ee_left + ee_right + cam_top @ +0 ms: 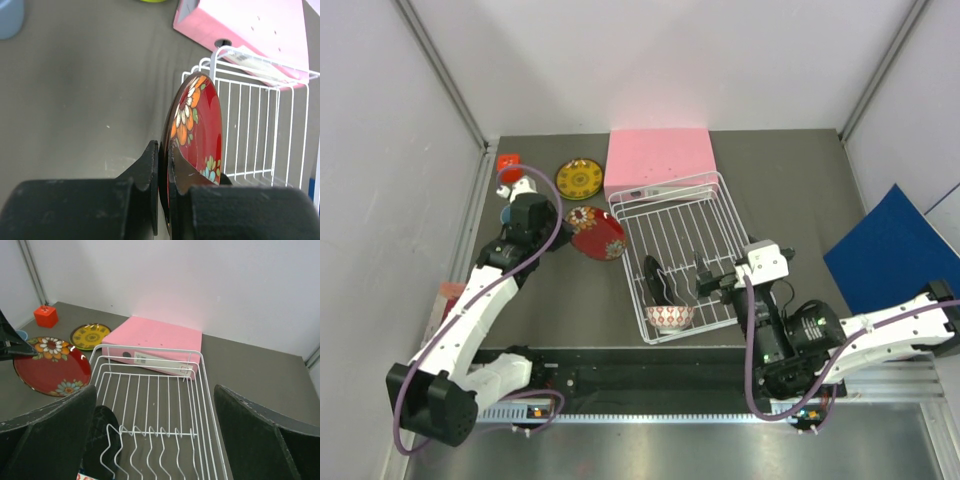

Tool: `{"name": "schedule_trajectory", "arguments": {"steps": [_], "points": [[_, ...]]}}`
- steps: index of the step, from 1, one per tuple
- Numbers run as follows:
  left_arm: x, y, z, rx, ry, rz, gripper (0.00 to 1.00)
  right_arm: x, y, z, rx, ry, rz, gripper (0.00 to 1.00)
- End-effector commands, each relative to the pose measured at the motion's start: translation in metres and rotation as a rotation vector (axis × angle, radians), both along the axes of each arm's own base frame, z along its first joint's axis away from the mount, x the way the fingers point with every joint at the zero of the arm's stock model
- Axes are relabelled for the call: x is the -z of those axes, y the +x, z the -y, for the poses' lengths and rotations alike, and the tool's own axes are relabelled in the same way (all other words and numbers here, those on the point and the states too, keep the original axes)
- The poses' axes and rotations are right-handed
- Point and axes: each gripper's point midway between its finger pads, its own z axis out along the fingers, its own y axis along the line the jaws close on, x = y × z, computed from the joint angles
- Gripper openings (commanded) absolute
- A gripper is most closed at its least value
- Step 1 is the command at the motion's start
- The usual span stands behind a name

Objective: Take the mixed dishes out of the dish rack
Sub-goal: Place the plate at the center of the board.

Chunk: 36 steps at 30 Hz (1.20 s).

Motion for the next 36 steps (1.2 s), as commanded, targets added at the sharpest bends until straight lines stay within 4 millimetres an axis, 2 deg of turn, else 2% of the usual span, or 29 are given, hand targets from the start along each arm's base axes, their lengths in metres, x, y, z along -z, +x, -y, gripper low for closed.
{"name": "schedule_trajectory", "arguments": {"steps": [1,2,7,10,13,14,16,20,23,28,29,33,35,36], "points": [[-0.002,0.012,-0.019,-0.088,0.052,0.036,0.00,0.002,0.003,-0.001,-0.020,0.086,-0.008,1.00],[-0.001,0.013,-0.022,-0.102,0.049,0.031,0.00,0.002,0.003,0.000,-0.021,0.092,-0.009,1.00],[-0.026,0.014,-0.029,-0.138,0.015,0.127,0.00,0.012,0.003,-0.003,-0.035,0.098,-0.020,0.99],[-0.026,0.015,-0.033,-0.142,0.054,0.112,0.00,0.018,0.005,-0.004,-0.035,0.097,-0.029,1.00],[0.001,0.013,-0.034,-0.137,0.085,0.021,0.00,0.023,0.007,-0.006,-0.038,0.101,-0.034,1.00],[0.007,0.014,-0.031,-0.125,0.073,0.008,0.00,0.023,0.007,-0.007,-0.043,0.100,-0.032,1.00],[0.033,0.012,-0.026,-0.109,0.069,-0.053,0.00,0.024,0.007,-0.008,-0.047,0.105,-0.035,1.00],[0.062,0.017,-0.013,-0.076,0.023,-0.114,0.00,0.024,0.007,-0.010,-0.054,0.100,-0.034,1.00],[0.077,0.021,-0.008,-0.071,0.011,-0.145,0.00,0.026,0.008,-0.011,-0.058,0.096,-0.035,1.00],[0.094,0.037,-0.012,-0.107,0.045,-0.176,0.00,0.031,0.008,-0.012,-0.068,0.103,-0.037,1.00],[0.103,0.038,-0.012,-0.108,0.056,-0.200,0.00,0.032,0.008,-0.012,-0.069,0.101,-0.036,1.00],[0.112,0.049,-0.012,-0.116,0.073,-0.239,0.00,0.034,0.008,-0.012,-0.067,0.091,-0.039,0.99],[0.124,0.045,-0.016,-0.124,0.104,-0.300,0.00,0.036,0.008,-0.011,-0.068,0.083,-0.041,1.00],[0.122,0.047,-0.017,-0.130,0.112,-0.308,0.00,0.036,0.008,-0.010,-0.067,0.087,-0.043,1.00]]}}
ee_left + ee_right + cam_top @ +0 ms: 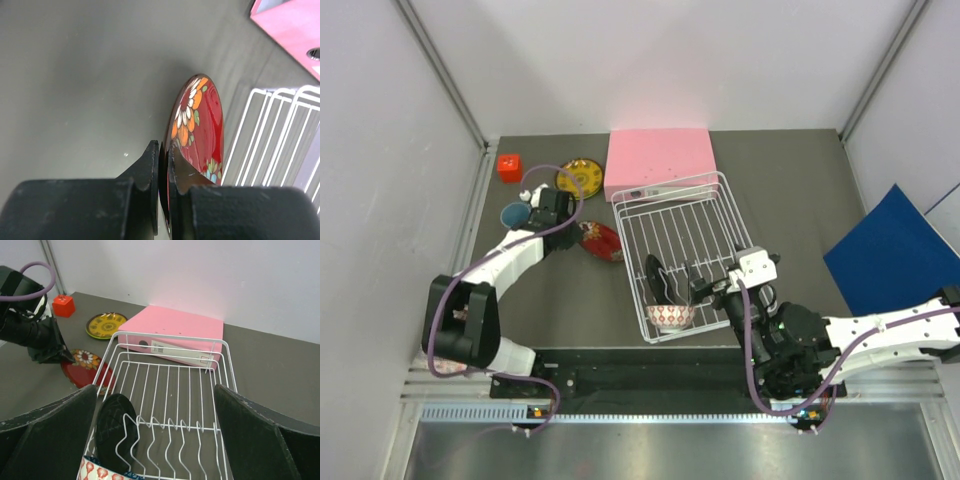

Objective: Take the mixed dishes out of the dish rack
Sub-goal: Place the plate at the center of the board.

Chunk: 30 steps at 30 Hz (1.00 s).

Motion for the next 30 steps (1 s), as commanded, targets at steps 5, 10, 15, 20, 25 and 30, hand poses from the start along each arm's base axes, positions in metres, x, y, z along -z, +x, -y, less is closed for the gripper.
{"name": "schedule_trajectory", "arguments": {"steps": [5,10,15,20,25,30], "points": [[0.026,-0.008,-0.028,-0.046,0.153,-0.156,0.03,0.001,0.003,0.009,0.003,0.036,-0.019,1.00],[0.035,-0.025,-0.049,-0.064,0.227,-0.230,0.00,0.005,0.003,0.008,0.000,0.038,-0.027,1.00],[0.040,-0.038,-0.066,-0.088,0.236,-0.263,0.00,0.009,0.002,0.009,0.000,0.037,-0.037,1.00],[0.042,-0.043,-0.064,-0.069,0.209,-0.273,0.11,0.012,0.002,0.010,-0.001,0.050,-0.042,1.00],[0.046,-0.045,-0.058,-0.049,0.181,-0.287,0.20,0.013,0.002,0.010,0.000,0.043,-0.044,1.00],[0.048,-0.049,-0.054,-0.032,0.165,-0.302,0.44,0.016,0.003,0.012,0.006,0.042,-0.046,1.00]]}}
